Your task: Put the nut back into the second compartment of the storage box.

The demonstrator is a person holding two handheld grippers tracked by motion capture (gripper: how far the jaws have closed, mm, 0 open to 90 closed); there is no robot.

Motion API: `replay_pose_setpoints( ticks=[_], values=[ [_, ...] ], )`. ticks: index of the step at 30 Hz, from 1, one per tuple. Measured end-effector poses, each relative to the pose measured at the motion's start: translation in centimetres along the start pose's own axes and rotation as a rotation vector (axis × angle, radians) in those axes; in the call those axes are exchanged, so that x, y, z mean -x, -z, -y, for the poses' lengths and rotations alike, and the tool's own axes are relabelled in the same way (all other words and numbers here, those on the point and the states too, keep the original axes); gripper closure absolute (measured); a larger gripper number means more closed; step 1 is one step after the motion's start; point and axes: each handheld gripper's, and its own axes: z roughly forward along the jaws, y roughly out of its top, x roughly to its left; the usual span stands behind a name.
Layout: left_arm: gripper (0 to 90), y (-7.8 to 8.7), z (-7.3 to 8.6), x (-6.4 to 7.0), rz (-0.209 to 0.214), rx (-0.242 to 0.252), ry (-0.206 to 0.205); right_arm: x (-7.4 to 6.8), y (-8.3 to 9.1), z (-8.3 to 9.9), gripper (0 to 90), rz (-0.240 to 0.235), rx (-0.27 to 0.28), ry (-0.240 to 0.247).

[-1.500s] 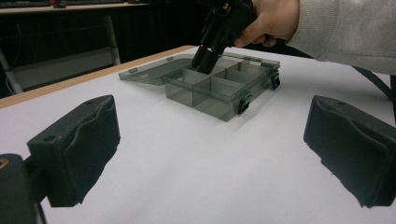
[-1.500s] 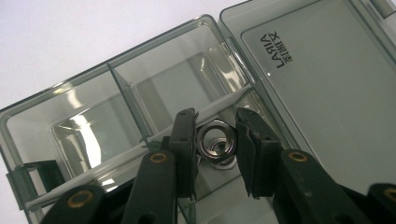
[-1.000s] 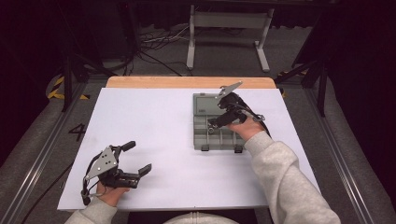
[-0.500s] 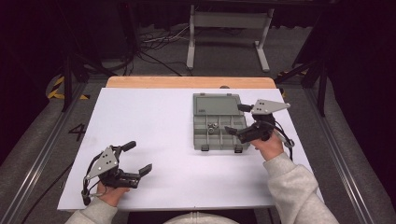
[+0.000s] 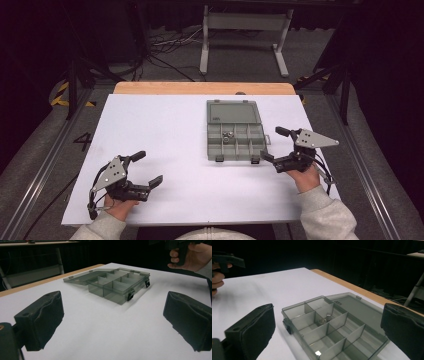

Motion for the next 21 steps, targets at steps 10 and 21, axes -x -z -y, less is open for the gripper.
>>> replay_pose_setpoints(
  ticks=[10,21],
  values=[
    [3.1,0.2,0.0,-0.2,0.009,0.034,0.006,-0.8,1.2,3.3,0.0,0.014,0.050,-0.034],
    [2.1,0.3,0.1,-0.6,0.022,0.047,0.002,-1.3,1.3,5.2,0.0,0.035,0.055,-0.018]
  ],
)
